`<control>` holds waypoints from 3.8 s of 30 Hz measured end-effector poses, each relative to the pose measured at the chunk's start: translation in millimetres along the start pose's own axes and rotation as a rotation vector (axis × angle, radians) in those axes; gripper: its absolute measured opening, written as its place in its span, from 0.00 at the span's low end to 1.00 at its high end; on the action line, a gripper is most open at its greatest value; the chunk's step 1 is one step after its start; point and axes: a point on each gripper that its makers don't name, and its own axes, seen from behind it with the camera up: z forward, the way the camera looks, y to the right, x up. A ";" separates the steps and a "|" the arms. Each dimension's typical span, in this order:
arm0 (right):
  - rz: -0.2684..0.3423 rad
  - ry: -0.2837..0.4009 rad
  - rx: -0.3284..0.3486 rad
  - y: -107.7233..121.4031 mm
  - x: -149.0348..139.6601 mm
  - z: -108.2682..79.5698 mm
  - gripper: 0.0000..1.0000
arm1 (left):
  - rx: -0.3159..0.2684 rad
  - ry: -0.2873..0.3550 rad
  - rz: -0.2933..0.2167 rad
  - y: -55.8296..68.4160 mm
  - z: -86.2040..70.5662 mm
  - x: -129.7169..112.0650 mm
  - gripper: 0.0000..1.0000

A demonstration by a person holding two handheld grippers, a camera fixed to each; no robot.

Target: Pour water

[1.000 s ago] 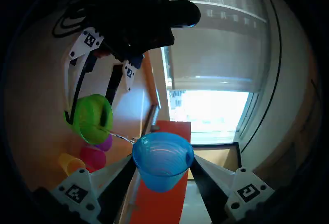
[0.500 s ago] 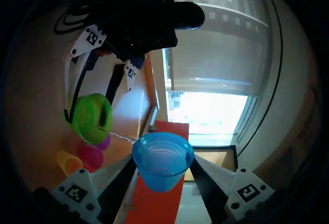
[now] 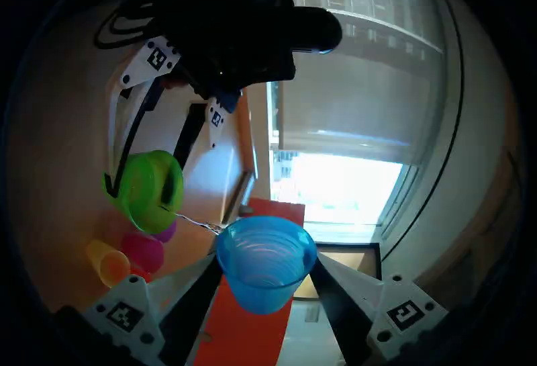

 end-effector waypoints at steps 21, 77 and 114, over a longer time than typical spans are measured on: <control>-0.012 0.004 -0.008 0.1 2.2 1.7 0.90 | 0.006 0.000 -0.005 -4.5 1.2 -1.0 0.85; 0.716 -0.028 -0.023 -31.1 -65.8 -14.0 0.90 | 0.014 -0.013 0.014 -2.9 -1.6 8.6 0.85; 1.448 0.014 0.087 -71.5 -41.3 -32.7 0.90 | 0.010 -0.024 0.007 -2.5 -10.0 14.9 0.85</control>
